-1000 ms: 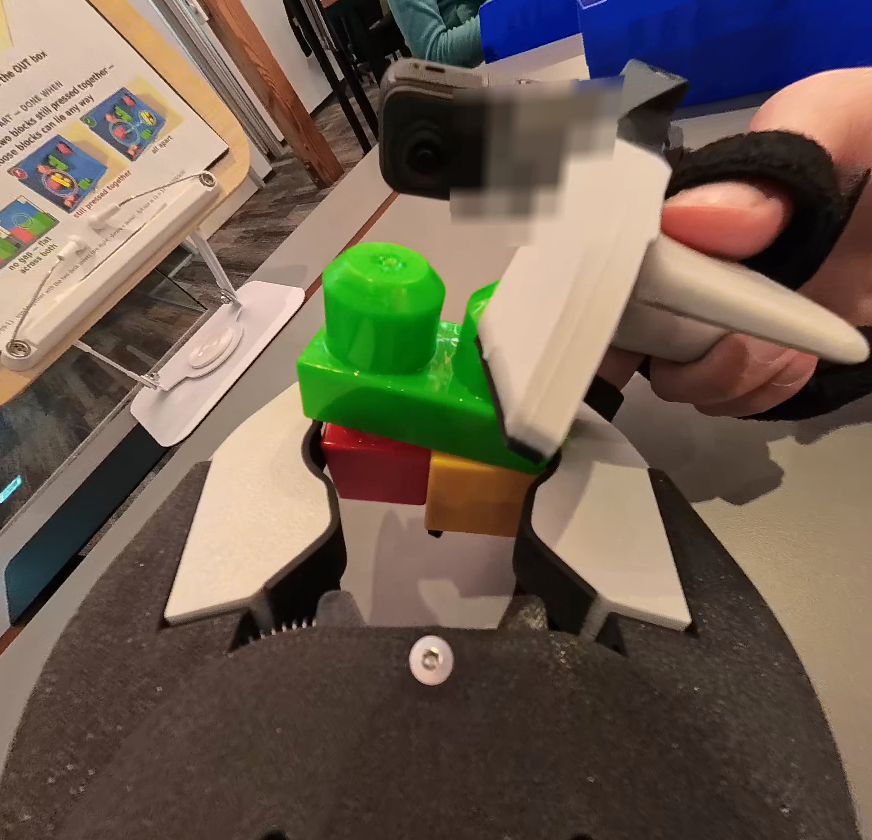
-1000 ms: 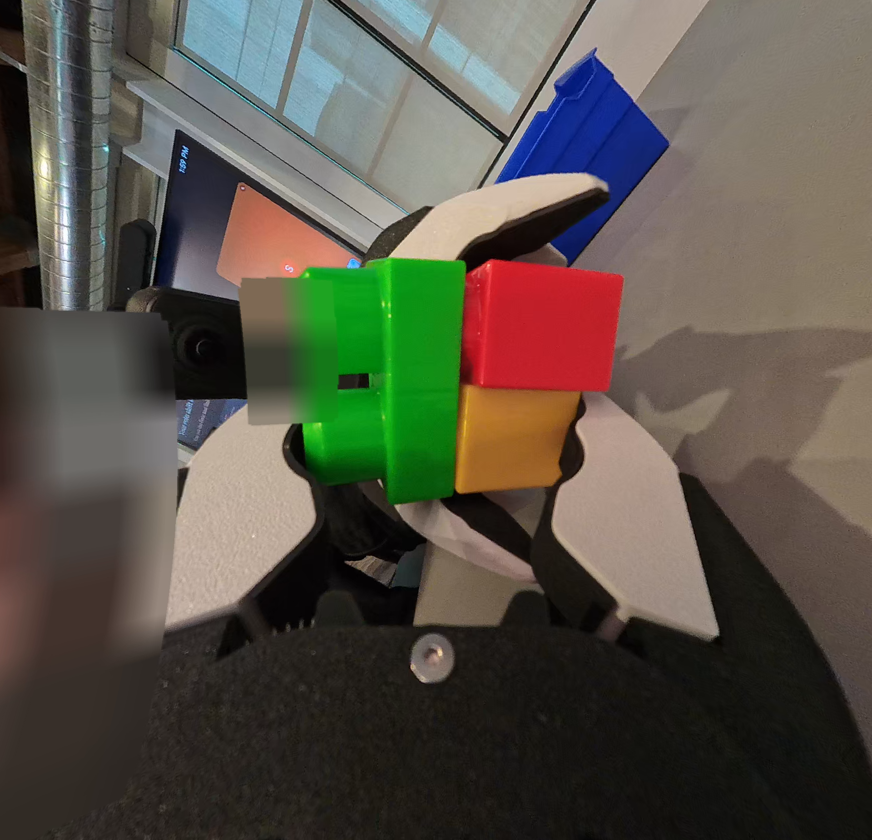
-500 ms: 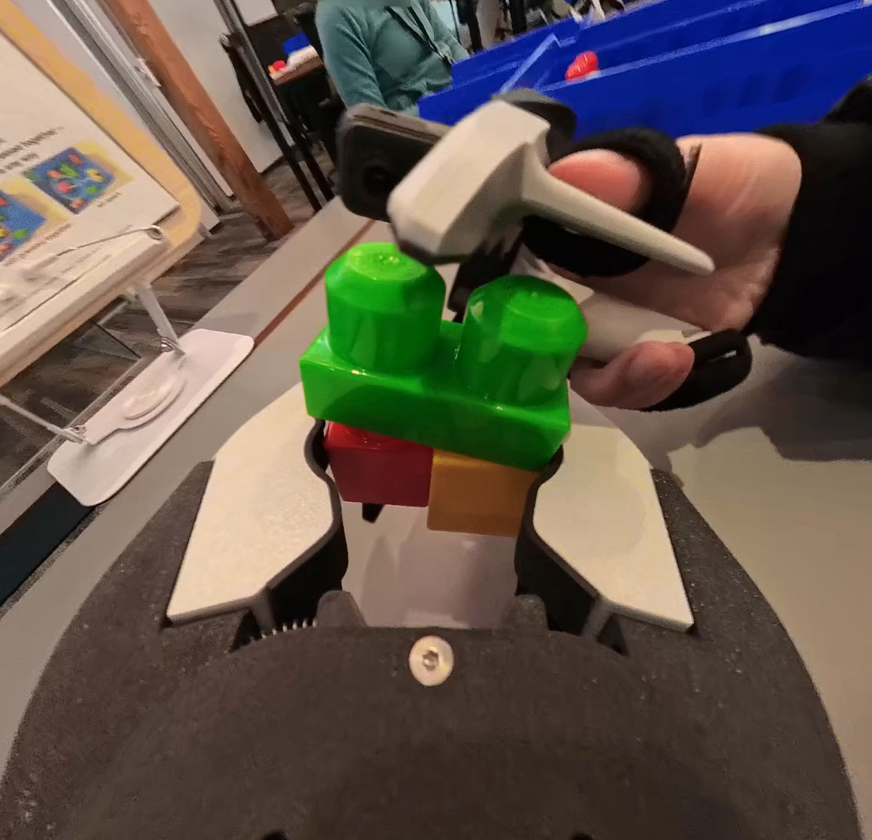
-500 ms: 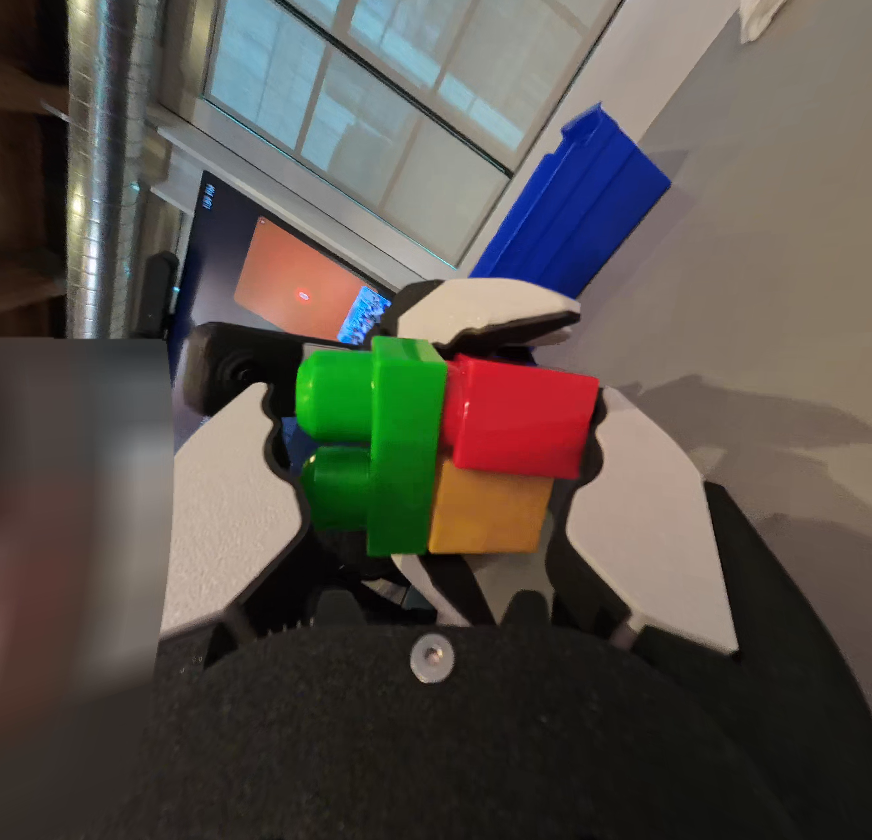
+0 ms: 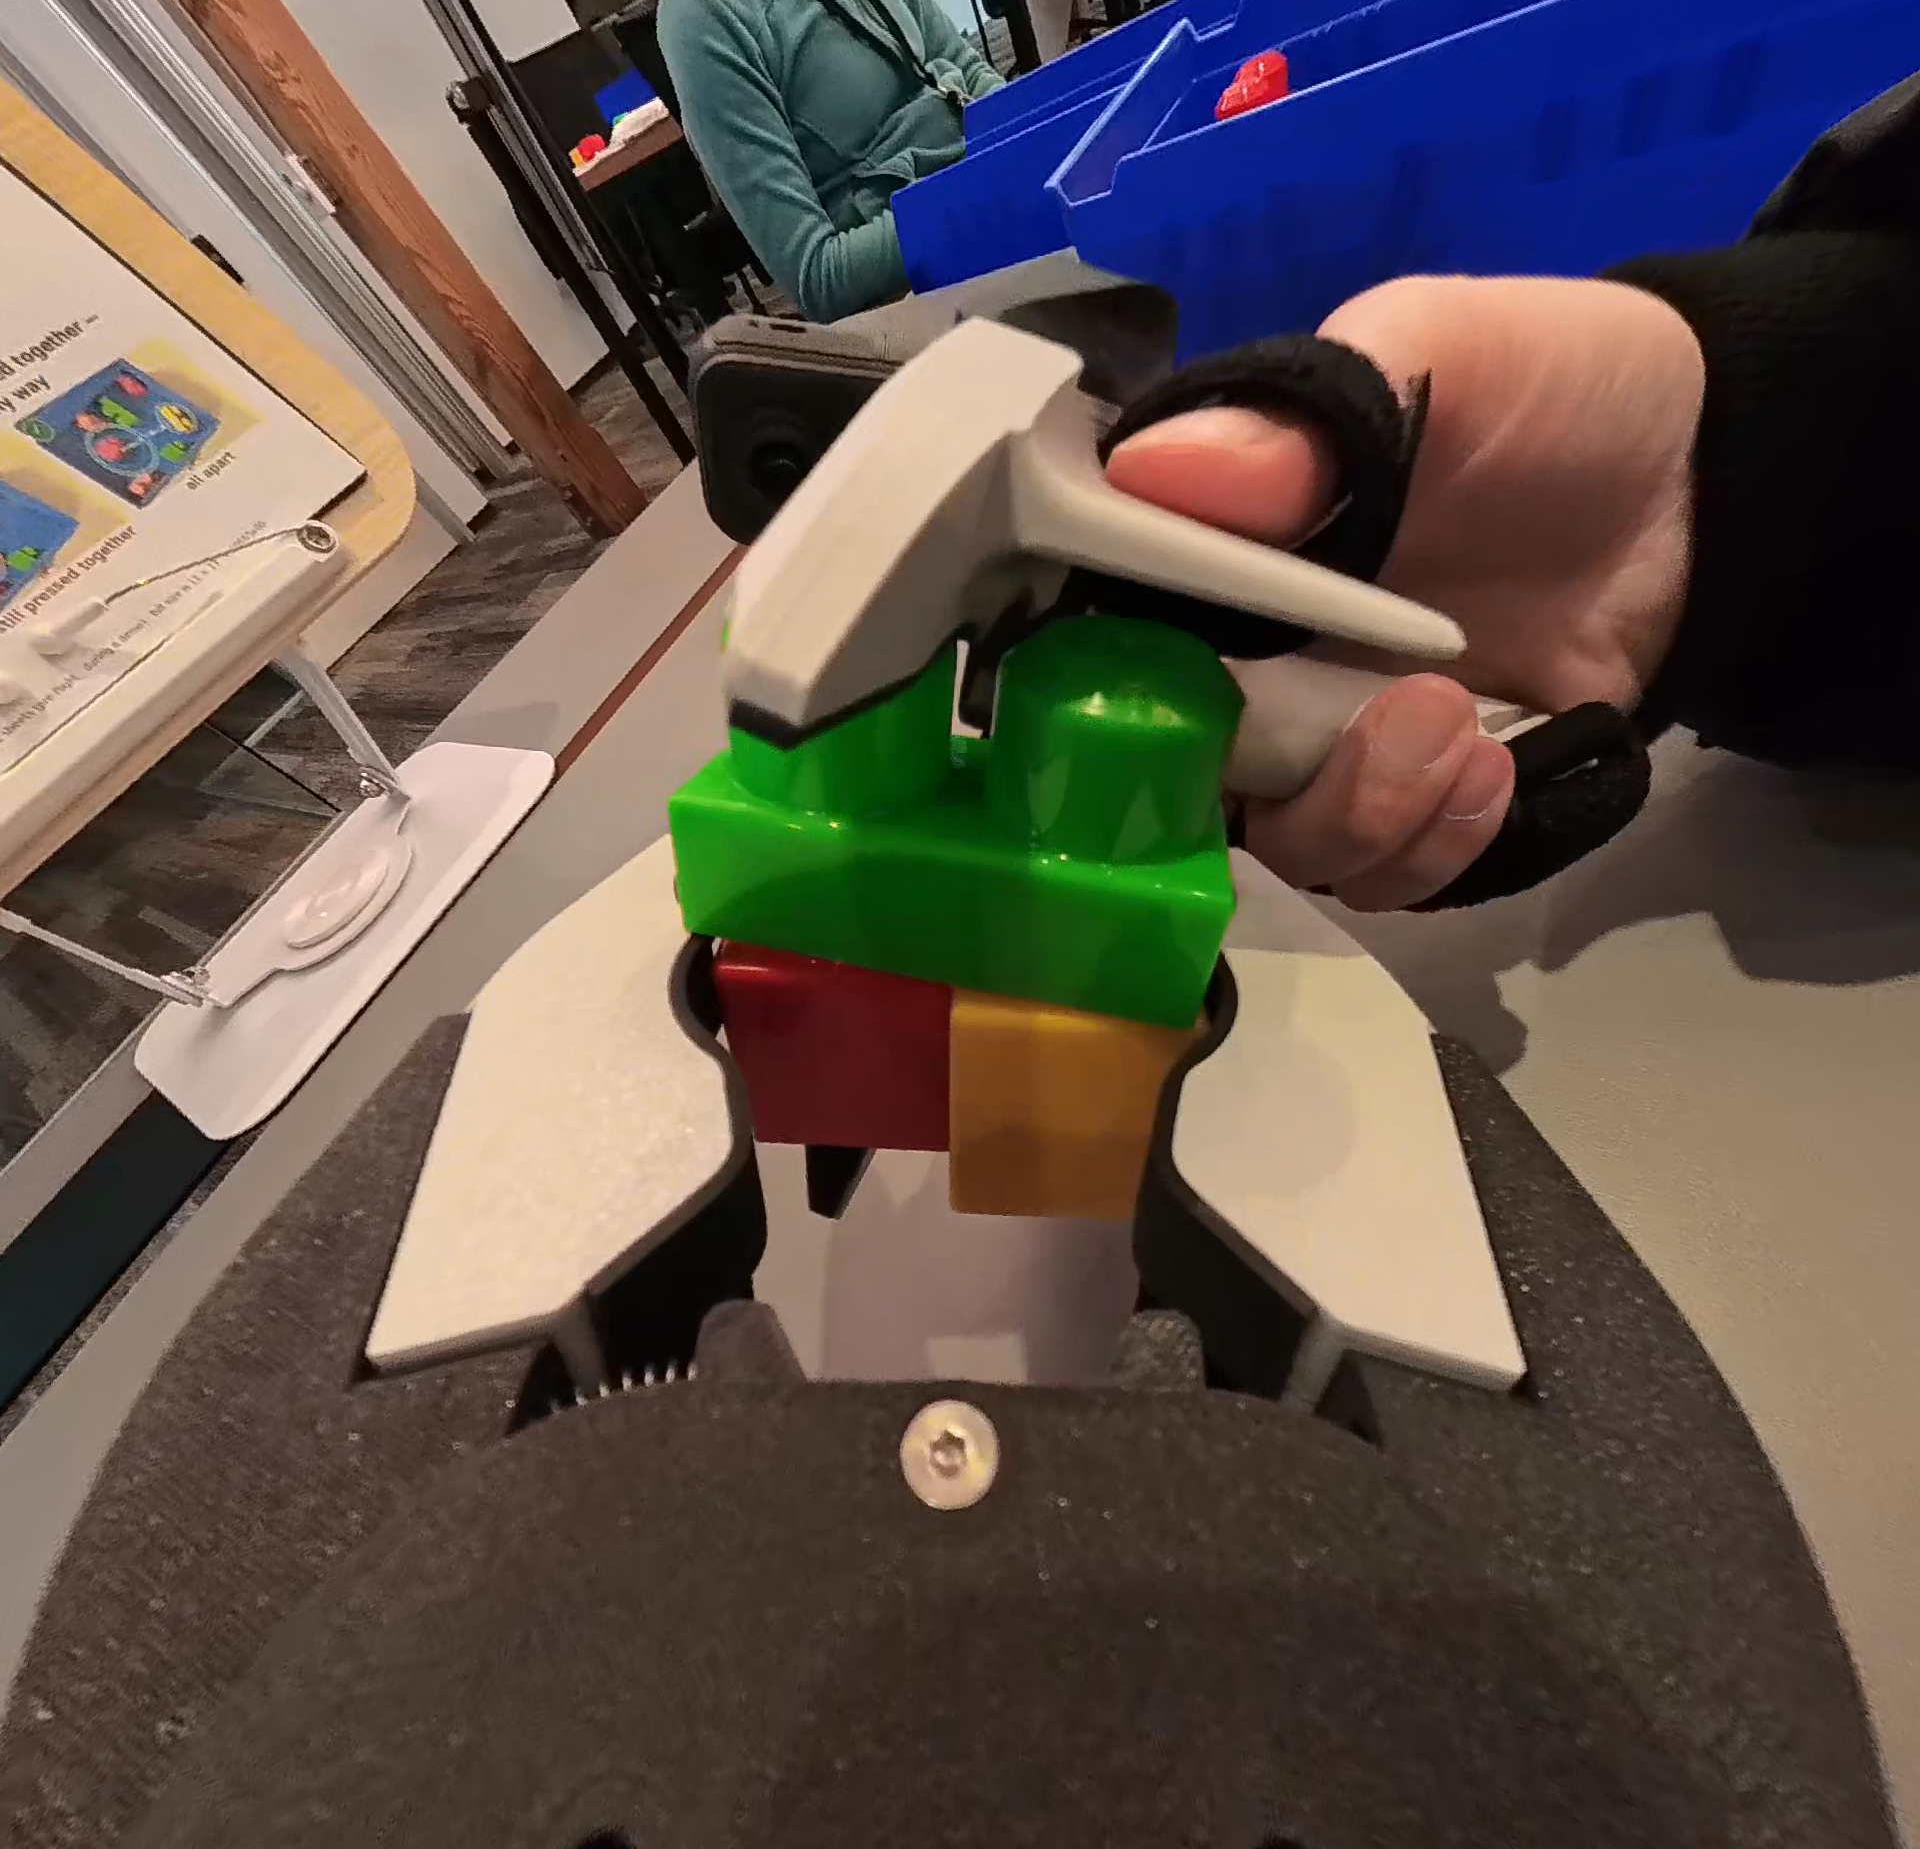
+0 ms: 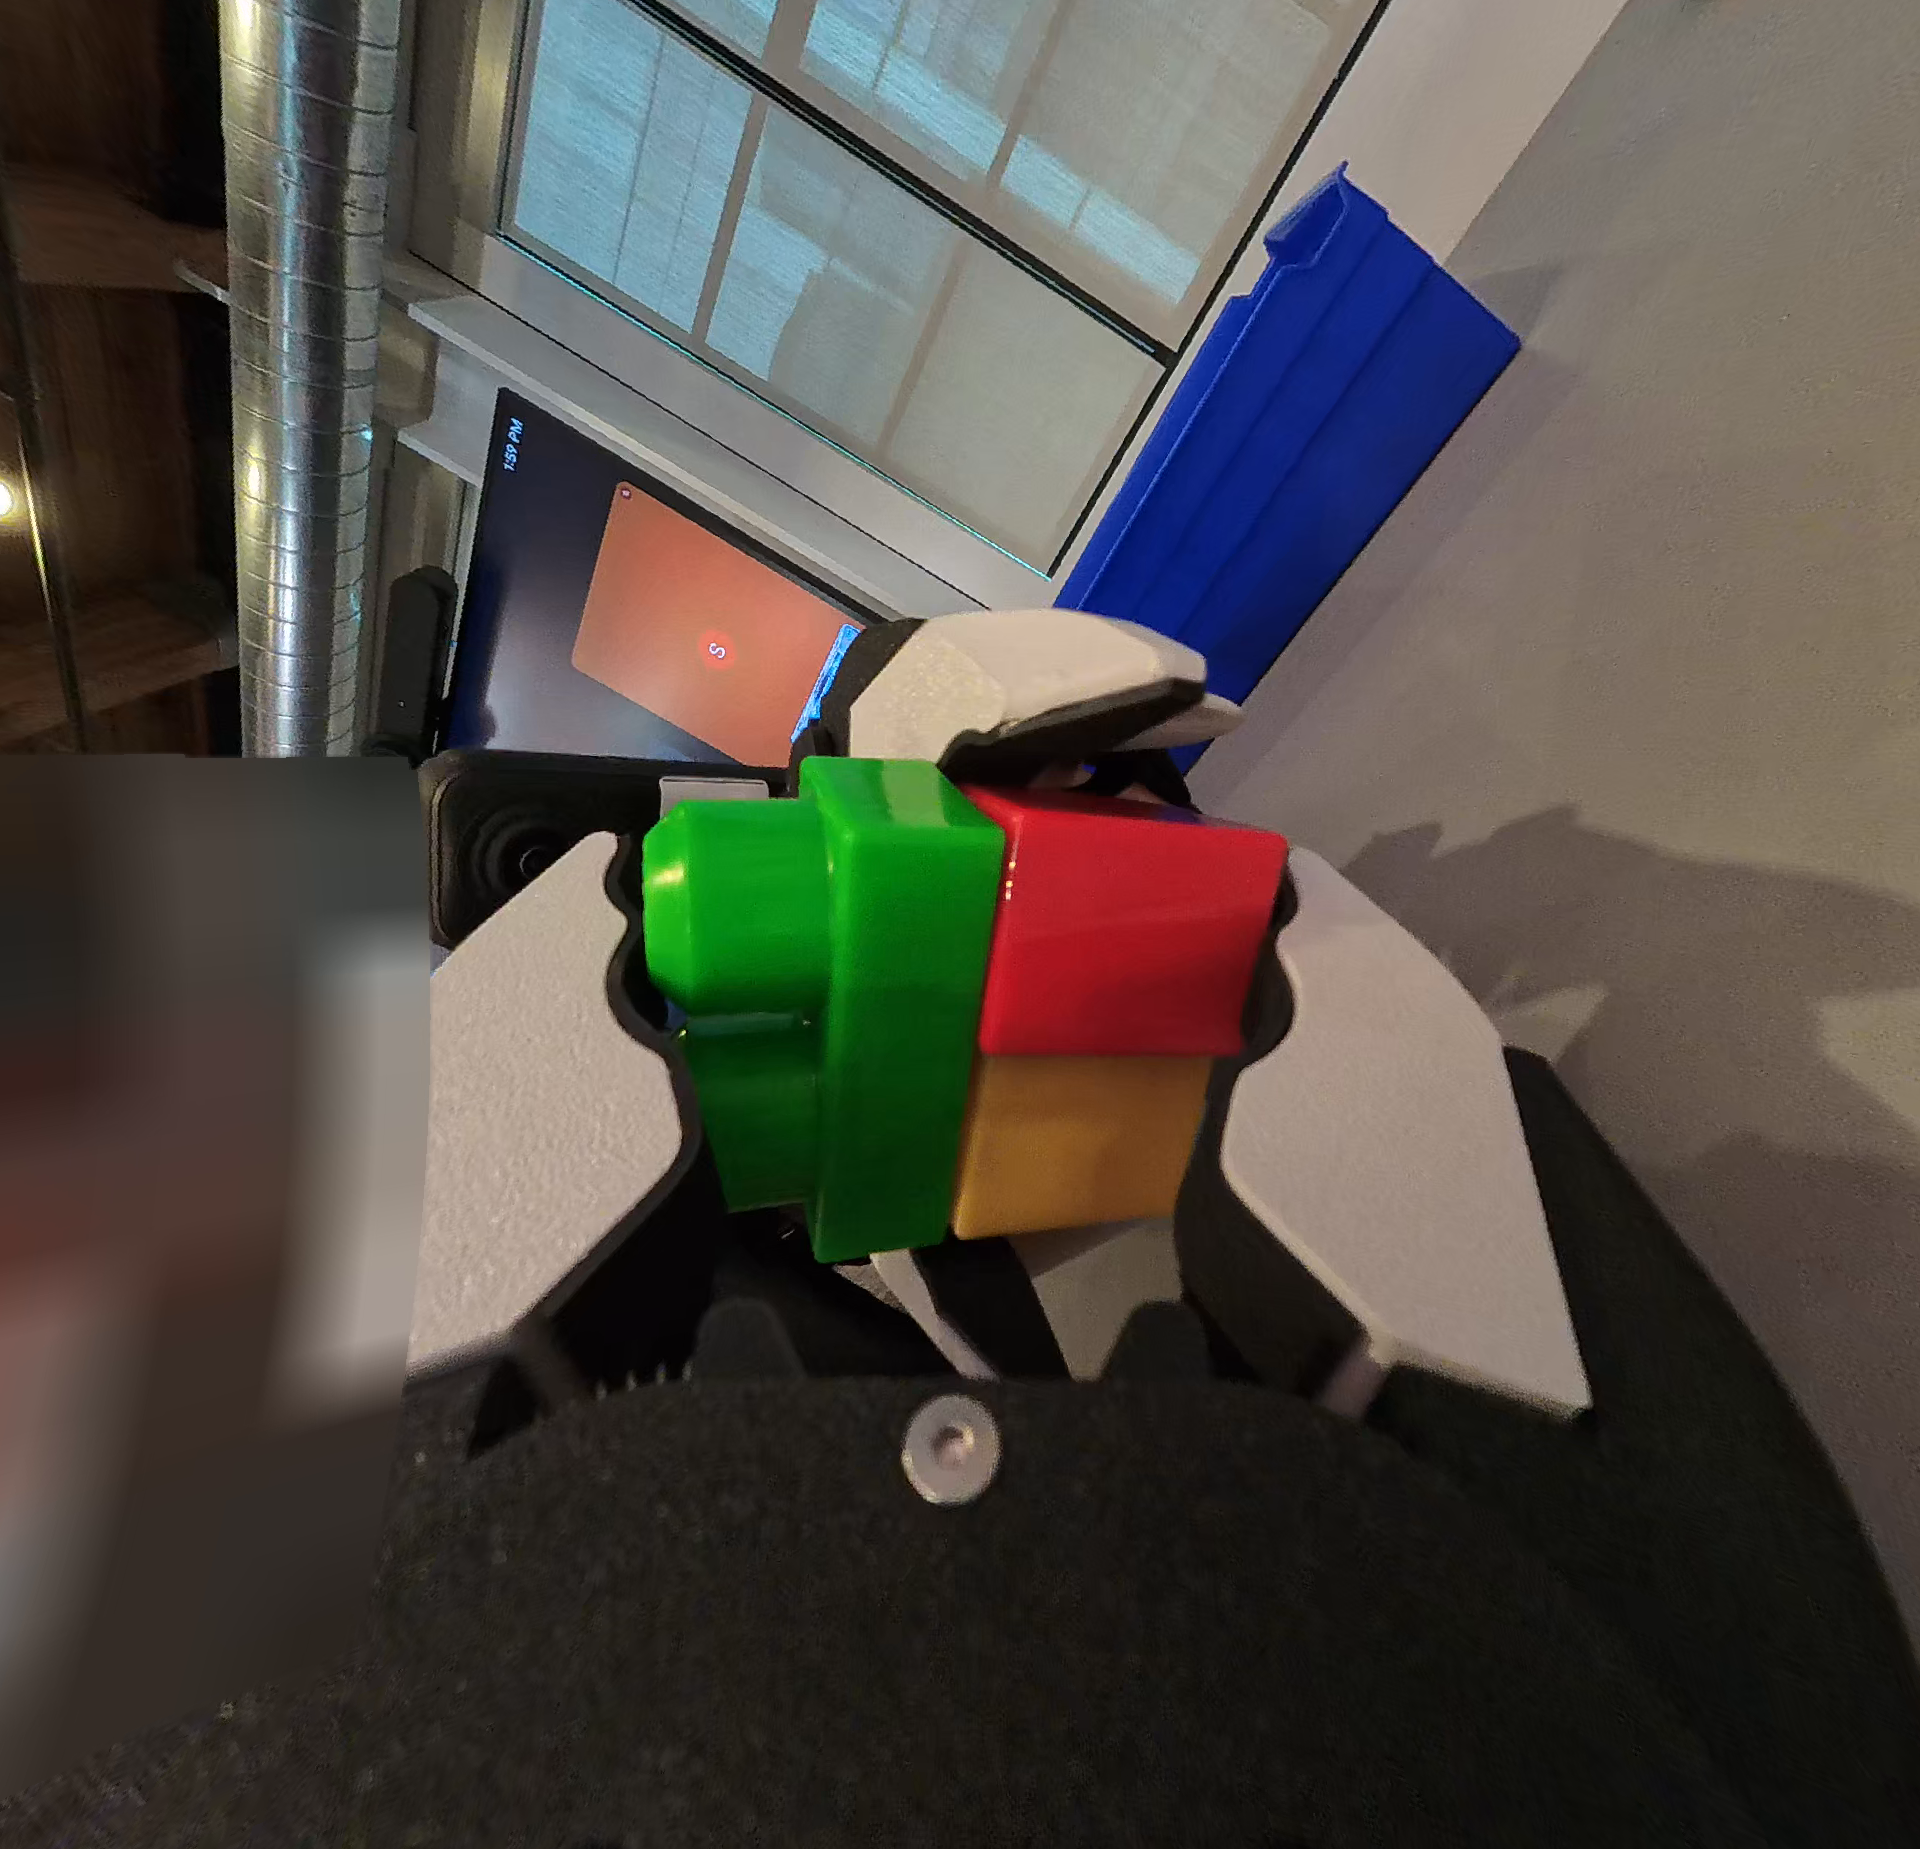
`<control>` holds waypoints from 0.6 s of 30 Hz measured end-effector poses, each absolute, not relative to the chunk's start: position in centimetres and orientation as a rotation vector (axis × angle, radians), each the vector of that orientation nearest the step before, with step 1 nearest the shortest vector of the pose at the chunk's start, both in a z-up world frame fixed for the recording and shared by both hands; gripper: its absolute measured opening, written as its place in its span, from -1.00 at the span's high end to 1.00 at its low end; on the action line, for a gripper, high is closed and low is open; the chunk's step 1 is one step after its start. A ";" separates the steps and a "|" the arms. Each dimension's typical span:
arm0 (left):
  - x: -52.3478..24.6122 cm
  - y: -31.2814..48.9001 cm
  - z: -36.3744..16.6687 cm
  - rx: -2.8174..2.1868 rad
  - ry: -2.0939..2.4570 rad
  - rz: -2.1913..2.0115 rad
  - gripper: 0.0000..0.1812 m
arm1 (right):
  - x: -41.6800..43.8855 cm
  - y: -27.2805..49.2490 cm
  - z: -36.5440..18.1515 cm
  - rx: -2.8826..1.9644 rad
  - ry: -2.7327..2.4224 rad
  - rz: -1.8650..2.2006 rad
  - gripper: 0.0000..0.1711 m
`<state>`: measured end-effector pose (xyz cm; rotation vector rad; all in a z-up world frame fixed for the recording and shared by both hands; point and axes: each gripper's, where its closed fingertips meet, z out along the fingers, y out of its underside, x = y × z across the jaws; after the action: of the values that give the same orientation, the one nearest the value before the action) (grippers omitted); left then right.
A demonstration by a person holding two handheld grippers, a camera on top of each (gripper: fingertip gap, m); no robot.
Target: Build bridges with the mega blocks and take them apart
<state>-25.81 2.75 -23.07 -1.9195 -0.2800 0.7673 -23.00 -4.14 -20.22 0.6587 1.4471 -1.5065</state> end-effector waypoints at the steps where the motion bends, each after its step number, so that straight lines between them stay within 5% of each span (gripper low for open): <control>1: -25.8 2.7 -23.0 -1.918 -0.279 0.773 0.02 | -23.0 -4.2 -20.2 0.655 1.447 -1.511 -0.28; 18: -25.6 3.0 -23.1 -1.894 -0.274 0.723 -0.02 | -22.7 -3.6 -18.4 0.597 1.283 -1.514 -0.28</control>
<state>-25.57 2.99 -23.09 -1.8936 -0.2736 0.7234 -22.68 -3.62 -18.44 0.5965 1.2831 -1.5143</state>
